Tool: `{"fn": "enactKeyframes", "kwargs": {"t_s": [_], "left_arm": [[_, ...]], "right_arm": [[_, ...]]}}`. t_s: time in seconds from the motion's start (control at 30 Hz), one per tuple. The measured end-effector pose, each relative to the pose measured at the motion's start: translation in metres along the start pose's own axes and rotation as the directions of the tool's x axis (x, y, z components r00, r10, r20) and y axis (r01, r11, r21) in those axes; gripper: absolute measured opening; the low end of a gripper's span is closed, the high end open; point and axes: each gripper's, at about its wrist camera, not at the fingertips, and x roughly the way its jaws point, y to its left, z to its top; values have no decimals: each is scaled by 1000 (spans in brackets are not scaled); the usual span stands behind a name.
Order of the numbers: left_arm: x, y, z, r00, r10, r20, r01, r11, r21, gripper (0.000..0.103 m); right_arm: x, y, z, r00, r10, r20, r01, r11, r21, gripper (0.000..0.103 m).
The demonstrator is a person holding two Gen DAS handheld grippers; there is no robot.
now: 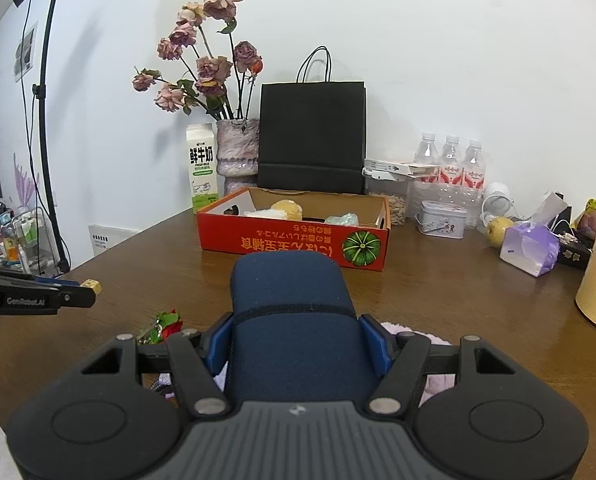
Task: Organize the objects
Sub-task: 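Lift the wooden block with the left gripper while the right gripper lifts the blue case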
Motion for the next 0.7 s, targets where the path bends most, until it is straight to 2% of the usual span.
{"fn": "enactKeyframes", "kwargs": {"t_s": [0.4,0.7], "left_arm": [[13,-6,19,1000,-22,10,21,1000,18,22],[28,-11,40,999,-44,20,44,999,32,22]], "right_arm": [[5,0,3,1000,1,0,-1,1000,0,64],[29,3,19,1000,6,-8,-6,1000,0,65]]}}
